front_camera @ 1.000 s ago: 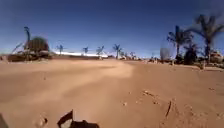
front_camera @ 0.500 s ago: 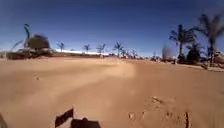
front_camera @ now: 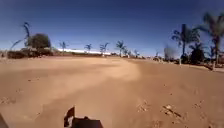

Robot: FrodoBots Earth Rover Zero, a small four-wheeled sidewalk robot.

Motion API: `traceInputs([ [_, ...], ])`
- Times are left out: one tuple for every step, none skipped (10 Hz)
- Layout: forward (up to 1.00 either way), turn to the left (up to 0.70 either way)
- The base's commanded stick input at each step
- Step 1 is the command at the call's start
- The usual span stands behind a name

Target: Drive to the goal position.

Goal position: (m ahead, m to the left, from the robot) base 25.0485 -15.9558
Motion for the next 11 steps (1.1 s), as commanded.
traceInputs([
  [0.7, 0.0],
  [0.7, 0.0],
  [0.7, 0.0],
  [0.7, 0.0],
  [0.7, 0.0],
  [0.7, 0.0],
  [0.7, 0.0],
  [0.7, 0.0],
  [0.7, 0.0],
  [0.7, 0.0],
  [0.7, 0.0],
])
